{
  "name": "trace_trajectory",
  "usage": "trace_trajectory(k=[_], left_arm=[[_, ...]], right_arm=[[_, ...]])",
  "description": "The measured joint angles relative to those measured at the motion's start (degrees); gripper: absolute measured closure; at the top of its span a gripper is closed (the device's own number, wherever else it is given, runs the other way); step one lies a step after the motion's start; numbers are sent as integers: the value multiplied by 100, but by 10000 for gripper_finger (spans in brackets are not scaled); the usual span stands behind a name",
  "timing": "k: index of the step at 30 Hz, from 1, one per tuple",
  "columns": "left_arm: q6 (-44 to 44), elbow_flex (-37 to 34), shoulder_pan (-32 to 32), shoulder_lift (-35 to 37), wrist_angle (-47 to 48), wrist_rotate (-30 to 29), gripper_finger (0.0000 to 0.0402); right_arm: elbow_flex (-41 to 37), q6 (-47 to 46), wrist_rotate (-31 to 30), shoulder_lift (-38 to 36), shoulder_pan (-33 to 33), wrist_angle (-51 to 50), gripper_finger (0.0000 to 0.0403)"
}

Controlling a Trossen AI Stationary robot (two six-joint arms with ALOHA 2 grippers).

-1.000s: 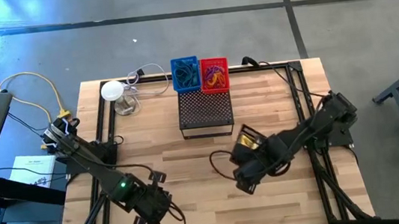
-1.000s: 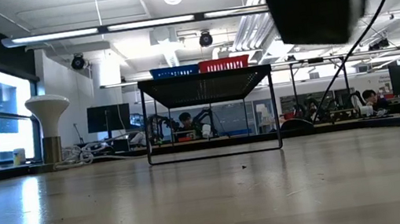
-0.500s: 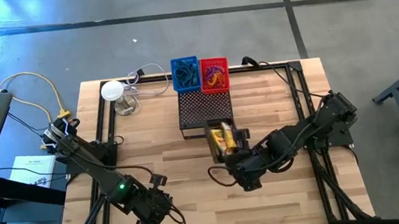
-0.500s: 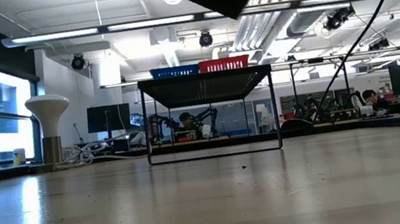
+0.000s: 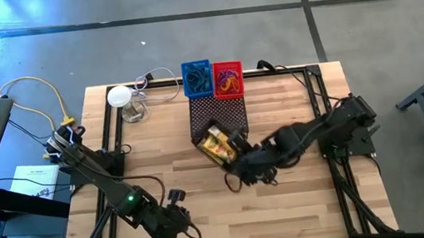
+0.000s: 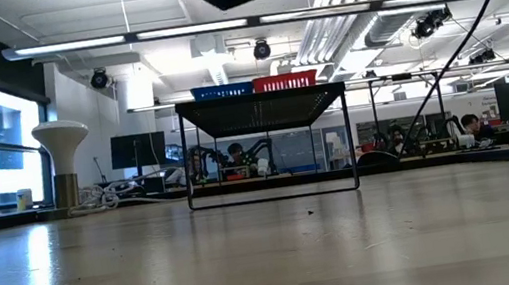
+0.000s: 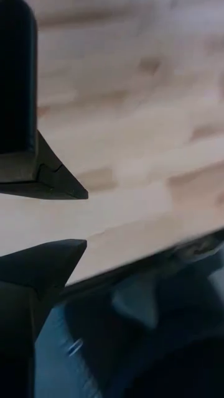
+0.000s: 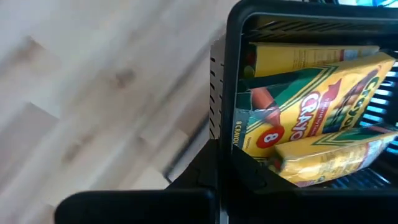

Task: Pick & Place Office Desk Supplies
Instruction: Put the black bin with crayon boxes on the shelf

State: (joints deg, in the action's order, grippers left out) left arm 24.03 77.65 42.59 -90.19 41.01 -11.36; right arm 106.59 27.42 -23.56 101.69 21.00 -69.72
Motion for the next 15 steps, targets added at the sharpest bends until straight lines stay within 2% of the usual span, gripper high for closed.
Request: trace_trajectory(k=[3, 6, 9, 15], left_arm=[[83, -2, -2, -68, -322, -700, 295], [307, -2, -16, -159, -392, -1166, 295], [342, -4, -22, -276, -386, -1258, 295], [-132, -7, -48, -471, -426, -1252, 295]], right_arm=[[0, 255, 60, 0, -273, -47, 400], [-38, 614, 484, 0, -517, -151, 400], [-203, 1210, 568, 2, -680, -139, 400], [-302, 2467, 544, 4, -1033, -21, 400]])
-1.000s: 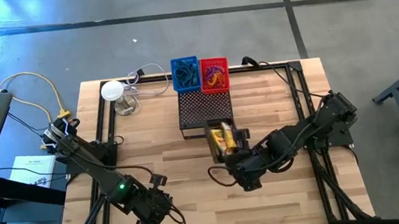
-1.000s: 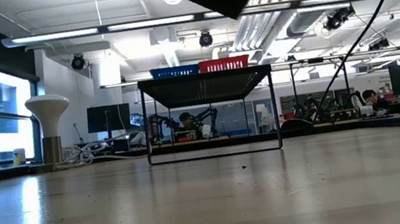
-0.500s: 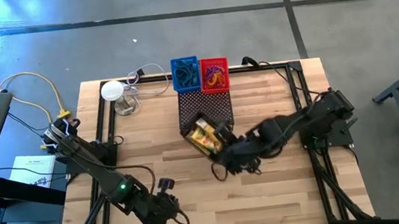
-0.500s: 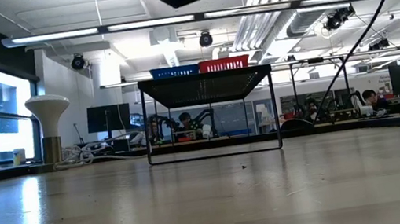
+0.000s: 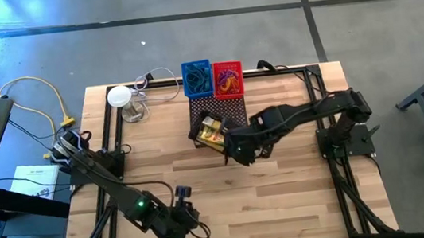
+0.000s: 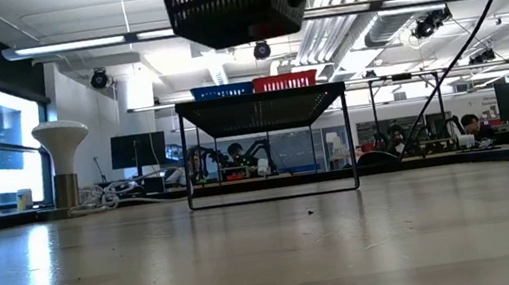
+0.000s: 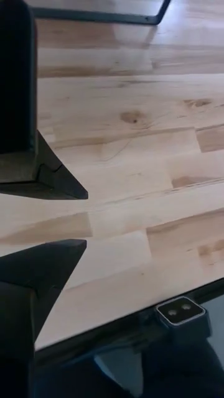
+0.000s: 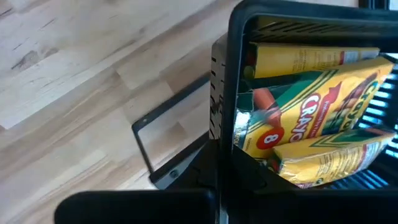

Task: Pick & Place Office Desk Supplies
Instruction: Put the black bin with crayon boxes on the shelf

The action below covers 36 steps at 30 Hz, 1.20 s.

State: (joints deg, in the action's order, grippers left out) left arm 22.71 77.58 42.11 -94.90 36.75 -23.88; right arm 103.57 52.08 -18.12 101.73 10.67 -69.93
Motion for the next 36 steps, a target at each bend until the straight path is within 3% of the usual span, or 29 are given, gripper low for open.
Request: trace_trajectory(k=[5, 11, 15, 20, 29, 36], left_arm=[[-334, 0, -76, -62, -46, -7, 295], [-338, 0, -114, -56, 116, 2, 295], [-311, 0, -114, -56, 193, 23, 295], [-235, 0, -83, -56, 185, 33, 295], [-133, 0, -28, -56, 31, 33, 295], [-58, 0, -31, -56, 41, 31, 295]], right_arm=[[-2, 299, 402, 0, -372, 233, 400], [-2, -793, 767, 0, -892, 233, 400], [-2, -1385, 861, 0, -911, 224, 400], [-4, -1894, 1490, 0, -847, 91, 400], [-22, -2271, 1245, 348, -659, 116, 400], [-26, -1106, 917, 541, -578, -252, 400]])
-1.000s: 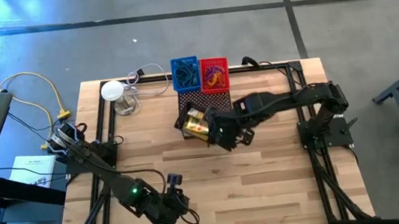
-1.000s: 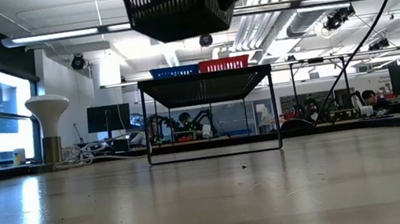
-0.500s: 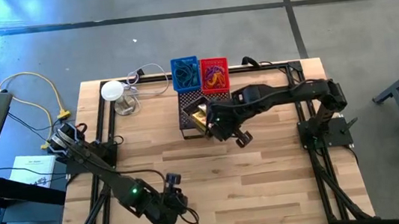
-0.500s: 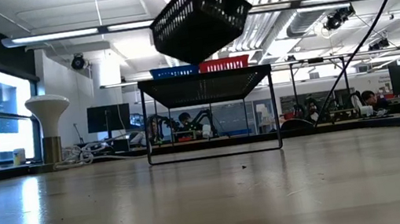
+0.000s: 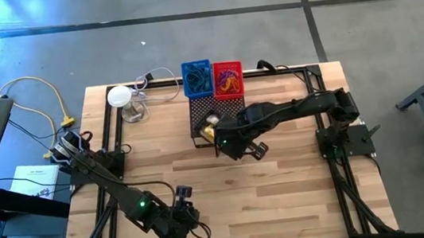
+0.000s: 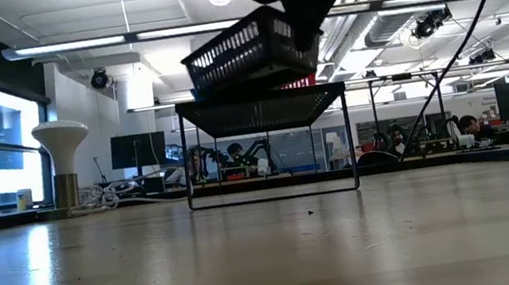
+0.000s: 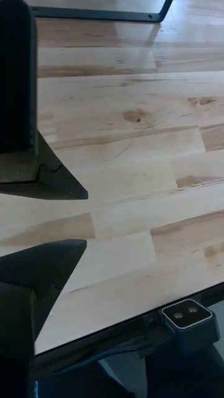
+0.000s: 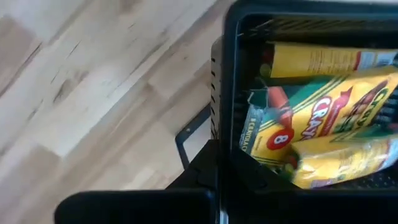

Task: Pick & Place Office Desk Supplies
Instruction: Put the black bin with crayon boxes on the shelf

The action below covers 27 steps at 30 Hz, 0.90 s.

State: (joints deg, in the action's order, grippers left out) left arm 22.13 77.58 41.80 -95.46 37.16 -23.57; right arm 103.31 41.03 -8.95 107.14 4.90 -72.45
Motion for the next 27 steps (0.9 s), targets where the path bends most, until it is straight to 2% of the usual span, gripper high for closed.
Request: trace_trajectory(k=[7, 14, 18, 23, 27], left_arm=[[-85, 0, -35, 0, 5, 0, 295], [-175, 0, -205, 0, 99, -4, 295], [-286, -1, -338, 7, 145, 41, 295], [-479, -4, -611, 133, 123, 548, 295], [-589, -4, -784, 121, 131, 828, 295]], right_arm=[[2, 1216, 25, -8, -177, -58, 400], [2, 1913, -214, -10, -499, -79, 400], [2, 1755, -138, -10, -705, -63, 401], [3, 1018, -113, -10, -804, -42, 401], [4, 1015, 17, -10, -805, 43, 401]])
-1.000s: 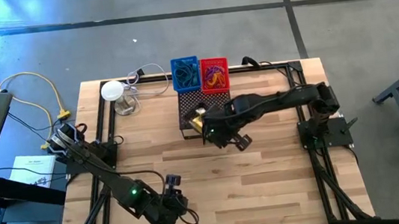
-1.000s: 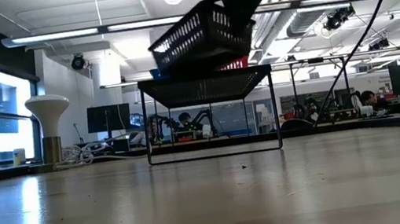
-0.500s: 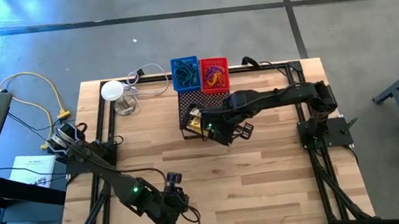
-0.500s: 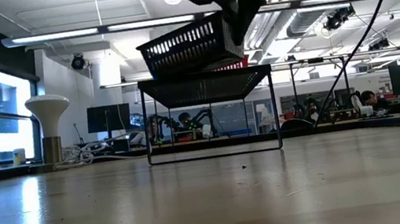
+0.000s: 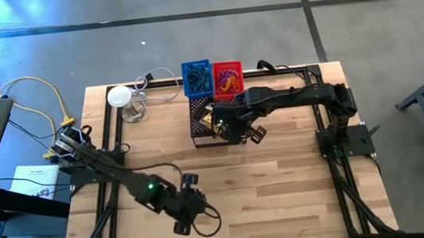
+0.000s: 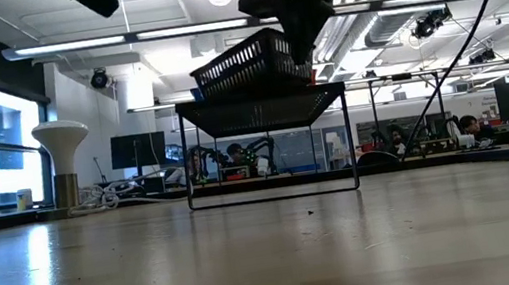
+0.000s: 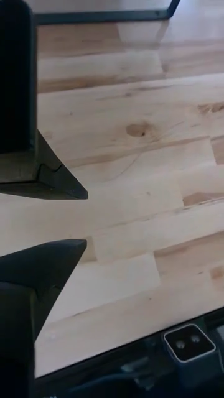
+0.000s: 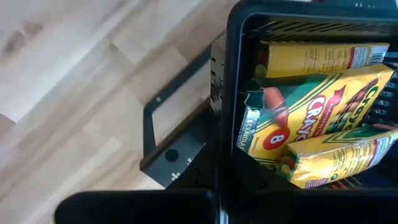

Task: Pick & Place Office Desk Supplies
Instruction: Put the black bin with crayon boxes on the shelf

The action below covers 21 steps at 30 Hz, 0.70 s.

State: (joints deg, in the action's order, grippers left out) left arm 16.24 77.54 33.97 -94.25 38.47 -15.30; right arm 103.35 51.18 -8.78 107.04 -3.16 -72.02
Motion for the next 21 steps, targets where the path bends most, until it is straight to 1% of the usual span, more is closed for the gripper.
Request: trace_trajectory(k=[5, 9, 14, 18, 21], left_arm=[[-7, 0, -71, -11, 3, 193, 295], [-89, 0, -50, -14, 4, 197, 295], [-143, 0, -44, -14, 8, 208, 295], [-141, 0, -6, -14, 9, 208, 295], [-140, 0, -3, -16, 10, 208, 295]], right_arm=[[0, 40, 364, 0, 2, 128, 401], [0, 312, 309, 0, 6, 176, 401], [0, 321, 235, 0, 17, 198, 397], [4, 318, -49, 0, 61, 223, 376], [9, 412, -89, 0, 67, 288, 353]])
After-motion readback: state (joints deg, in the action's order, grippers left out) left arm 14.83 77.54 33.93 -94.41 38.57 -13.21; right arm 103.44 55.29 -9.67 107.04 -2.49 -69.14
